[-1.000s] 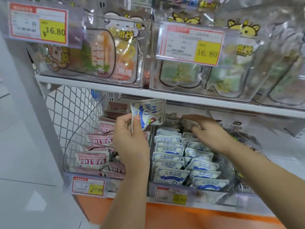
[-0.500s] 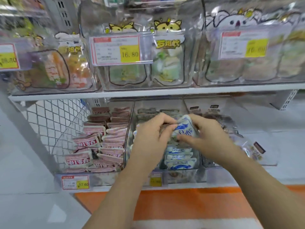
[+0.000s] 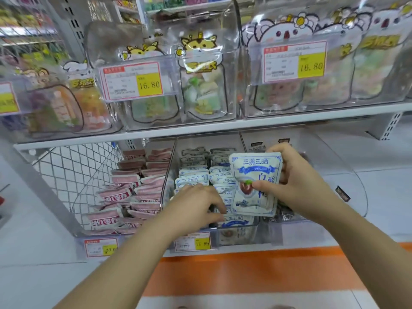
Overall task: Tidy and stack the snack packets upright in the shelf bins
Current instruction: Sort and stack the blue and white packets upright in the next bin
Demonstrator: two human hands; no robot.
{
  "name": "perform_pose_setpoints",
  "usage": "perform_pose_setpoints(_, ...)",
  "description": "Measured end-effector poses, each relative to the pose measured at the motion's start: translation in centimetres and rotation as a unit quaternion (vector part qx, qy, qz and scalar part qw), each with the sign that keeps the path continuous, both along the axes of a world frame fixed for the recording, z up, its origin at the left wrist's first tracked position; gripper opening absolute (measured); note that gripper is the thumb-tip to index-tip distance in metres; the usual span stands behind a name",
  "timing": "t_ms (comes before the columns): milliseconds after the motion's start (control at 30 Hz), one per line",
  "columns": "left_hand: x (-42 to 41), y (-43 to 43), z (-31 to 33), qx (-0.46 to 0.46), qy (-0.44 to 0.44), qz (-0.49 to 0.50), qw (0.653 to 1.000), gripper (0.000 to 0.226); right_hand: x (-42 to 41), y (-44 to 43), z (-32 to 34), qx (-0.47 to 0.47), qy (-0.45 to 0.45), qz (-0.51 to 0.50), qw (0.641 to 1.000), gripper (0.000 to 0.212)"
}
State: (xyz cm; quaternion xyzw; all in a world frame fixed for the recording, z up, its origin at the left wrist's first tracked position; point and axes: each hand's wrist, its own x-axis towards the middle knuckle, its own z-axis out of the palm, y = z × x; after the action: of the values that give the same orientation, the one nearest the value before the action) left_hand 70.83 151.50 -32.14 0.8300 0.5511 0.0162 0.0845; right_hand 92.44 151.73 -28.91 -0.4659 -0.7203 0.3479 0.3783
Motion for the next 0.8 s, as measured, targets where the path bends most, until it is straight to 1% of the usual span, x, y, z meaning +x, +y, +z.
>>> perform_pose_setpoints(100, 0.1, 0.9, 0.0, 0.003, -0.02, 0.006, 1.0, 0.019, -0.4, -0.6, -0.6, 0.001, -0.031, 0.029, 0.999, 0.037)
perform_pose_setpoints(167, 0.1, 1.6, 0.0, -0.024, -0.041, 0.022, 0.999, 0.014, -1.1, -0.7, -1.4, 0.013, -0.058, 0.037, 0.998, 0.038)
perform_pose_setpoints(233, -0.2, 2.1, -0.1, -0.076, -0.108, 0.046, 0.99, 0.012, -1.8, -0.5, -2.1, 0.018, -0.094, 0.039, 0.995, 0.039)
perform_pose_setpoints(300, -0.5, 2.6, -0.2, -0.12, -0.161, 0.056, 0.978, 0.018, -2.3, -0.4, -2.6, 0.03, -0.125, 0.047, 0.991, 0.038)
perform_pose_setpoints(333, -0.6, 2.8, -0.1, -0.13, -0.161, 0.055, 0.977, 0.017, -2.6, -0.4, -2.6, 0.041, -0.136, 0.049, 0.989, 0.036)
perform_pose_setpoints(400, -0.6, 3.0, 0.0, -0.133, -0.124, 0.04, 0.983, 0.013, -2.9, -0.4, -2.7, 0.057, -0.136, 0.052, 0.988, 0.035)
perform_pose_setpoints(467, -0.6, 3.2, 0.2, -0.134, -0.104, 0.027, 0.985, 0.022, -3.1, -0.2, -2.9, 0.047, -0.136, 0.057, 0.988, 0.034)
perform_pose_setpoints(500, -0.7, 3.2, 0.1, -0.139, -0.108, 0.024, 0.984, 0.021, -3.2, -0.1, -3.1, 0.039, -0.162, 0.063, 0.984, 0.033)
perform_pose_setpoints(567, -0.8, 3.2, 0.0, -0.151, -0.118, 0.023, 0.981, 0.007, -3.3, 0.1, -3.4, 0.057, -0.256, 0.067, 0.963, 0.031)
perform_pose_setpoints(600, -0.9, 3.3, -0.1, -0.152, -0.124, 0.029, 0.98, 0.008, -3.4, 0.2, -3.5, 0.089, -0.307, 0.058, 0.946, 0.032)
perform_pose_setpoints(667, -1.0, 3.2, -0.1, -0.158, -0.139, 0.04, 0.977, 0.012, -3.3, 0.5, -3.6, 0.141, -0.384, 0.039, 0.912, 0.042)
perform_pose_setpoints(700, -1.1, 3.2, 0.0, -0.157, -0.139, 0.038, 0.977, 0.013, -3.1, 0.5, -3.5, 0.157, -0.396, 0.039, 0.904, 0.046)
perform_pose_setpoints(733, -1.1, 3.2, 0.0, -0.158, -0.134, 0.035, 0.978, 0.013, -3.0, 0.3, -3.4, 0.169, -0.39, 0.042, 0.904, 0.046)
perform_pose_setpoints(800, -1.1, 3.3, 0.0, -0.158, -0.124, 0.029, 0.979, 0.014, -3.0, -0.1, -3.2, 0.19, -0.327, 0.053, 0.924, 0.034)
